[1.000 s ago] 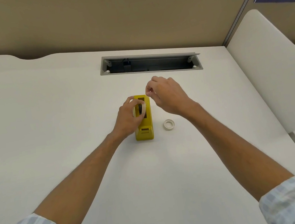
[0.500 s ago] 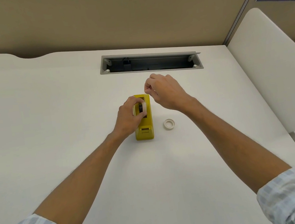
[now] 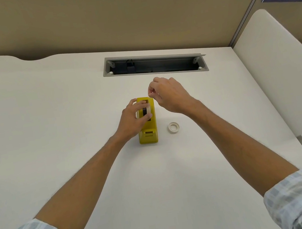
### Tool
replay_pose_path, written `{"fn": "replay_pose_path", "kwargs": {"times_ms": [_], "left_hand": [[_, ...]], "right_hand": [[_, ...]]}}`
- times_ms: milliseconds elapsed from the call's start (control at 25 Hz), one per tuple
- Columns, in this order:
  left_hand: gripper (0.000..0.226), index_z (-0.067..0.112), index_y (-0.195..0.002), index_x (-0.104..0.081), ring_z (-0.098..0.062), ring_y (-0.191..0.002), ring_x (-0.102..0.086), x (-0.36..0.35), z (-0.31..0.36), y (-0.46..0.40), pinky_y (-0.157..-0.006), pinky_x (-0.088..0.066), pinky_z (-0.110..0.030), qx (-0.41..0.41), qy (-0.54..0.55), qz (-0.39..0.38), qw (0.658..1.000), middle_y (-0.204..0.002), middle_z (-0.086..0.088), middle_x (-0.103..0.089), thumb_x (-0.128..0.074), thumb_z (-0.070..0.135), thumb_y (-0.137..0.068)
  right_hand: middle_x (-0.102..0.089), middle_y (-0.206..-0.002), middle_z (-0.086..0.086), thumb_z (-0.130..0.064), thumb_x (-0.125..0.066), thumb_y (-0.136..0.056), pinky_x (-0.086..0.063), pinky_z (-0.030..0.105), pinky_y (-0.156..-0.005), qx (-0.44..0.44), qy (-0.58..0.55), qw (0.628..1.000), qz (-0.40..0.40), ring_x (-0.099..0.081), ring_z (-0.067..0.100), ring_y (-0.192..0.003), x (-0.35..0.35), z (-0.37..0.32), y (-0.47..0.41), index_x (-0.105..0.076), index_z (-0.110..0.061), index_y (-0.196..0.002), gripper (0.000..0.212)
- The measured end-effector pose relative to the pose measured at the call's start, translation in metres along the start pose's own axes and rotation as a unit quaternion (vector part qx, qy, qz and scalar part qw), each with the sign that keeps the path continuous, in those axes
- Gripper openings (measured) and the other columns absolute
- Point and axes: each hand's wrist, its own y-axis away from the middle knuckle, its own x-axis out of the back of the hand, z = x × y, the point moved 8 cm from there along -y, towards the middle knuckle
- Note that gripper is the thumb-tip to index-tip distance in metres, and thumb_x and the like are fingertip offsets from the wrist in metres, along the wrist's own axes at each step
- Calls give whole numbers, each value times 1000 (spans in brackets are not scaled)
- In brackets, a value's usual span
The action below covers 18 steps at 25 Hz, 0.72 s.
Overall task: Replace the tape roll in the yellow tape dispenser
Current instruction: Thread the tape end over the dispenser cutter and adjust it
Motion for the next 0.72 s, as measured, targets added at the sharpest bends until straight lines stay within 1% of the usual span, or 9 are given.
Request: {"fn": "replay_pose_path", "kwargs": {"times_ms": [120, 240, 320, 360, 440, 560, 640, 720], "left_hand": [[31, 20, -117, -67, -21, -127, -45, 1, -1, -1, -96, -40, -30, 8, 12, -1, 1000, -141, -2, -49, -68, 28, -87], [32, 20, -117, -67, -22, -123, -48, 2, -1, -2, -98, -43, -34, 8, -21, -2, 1000, -142, -3, -48, -69, 25, -86], [34, 21, -116, -66, -20, -119, -50, 2, 2, -3, -94, -44, -30, -2, -22, 1, 1000, -136, -2, -52, -72, 24, -83], [36, 20, -116, -65, -19, -118, -50, 3, 4, -3, -95, -44, -30, -7, -18, 1, 1000, -133, -1, -54, -73, 22, -82], [39, 18, -118, -64, -19, -123, -48, 2, 5, -4, -103, -42, -36, -15, -24, -6, 1000, -132, -2, -55, -74, 18, -81], [41, 17, -122, -63, -18, -137, -35, -1, 5, -4, -110, -33, -40, -14, -56, -22, 998, -140, -4, -51, -73, 18, -82], [41, 21, -121, -61, -19, -139, -33, -1, 2, -4, -111, -33, -42, 1, -55, -32, 998, -145, -2, -46, -73, 20, -83], [38, 23, -118, -60, -23, -133, -39, -2, 1, -3, -108, -38, -42, 11, -47, -40, 998, -146, -3, -42, -73, 20, -82]], "right_hand": [[-65, -108, 6, -23, -53, -97, -41, 27, -81, 2, 0, 1000, -2, -57, 16, -90, -3, -1, -1, -66, -12, -106, 18], [-65, -107, 6, -22, -53, -97, -39, 26, -79, 5, 1, 1000, -5, -55, 14, -89, -6, -1, -2, -65, -12, -106, 18], [-65, -107, 6, -23, -53, -97, -40, 26, -80, 6, 3, 1000, -7, -54, 14, -87, -8, 0, -2, -65, -12, -106, 19], [-65, -107, 6, -23, -52, -97, -40, 27, -79, 8, 5, 1000, -8, -54, 14, -87, -9, 0, -1, -65, -12, -106, 19], [-65, -106, 6, -24, -53, -97, -40, 27, -79, 11, 6, 1000, -11, -53, 14, -86, -11, -1, -1, -65, -12, -105, 19], [-65, -106, 6, -24, -54, -97, -40, 27, -79, 11, 9, 1000, -12, -56, 16, -88, -13, 1, -1, -65, -12, -106, 19], [-65, -106, 6, -24, -55, -97, -39, 27, -78, 13, 12, 1000, -14, -56, 16, -88, -15, 1, 0, -65, -12, -106, 18], [-65, -105, 6, -24, -55, -96, -41, 28, -78, 15, 12, 1000, -15, -56, 16, -87, -18, 0, 0, -65, -12, -105, 18]]}}
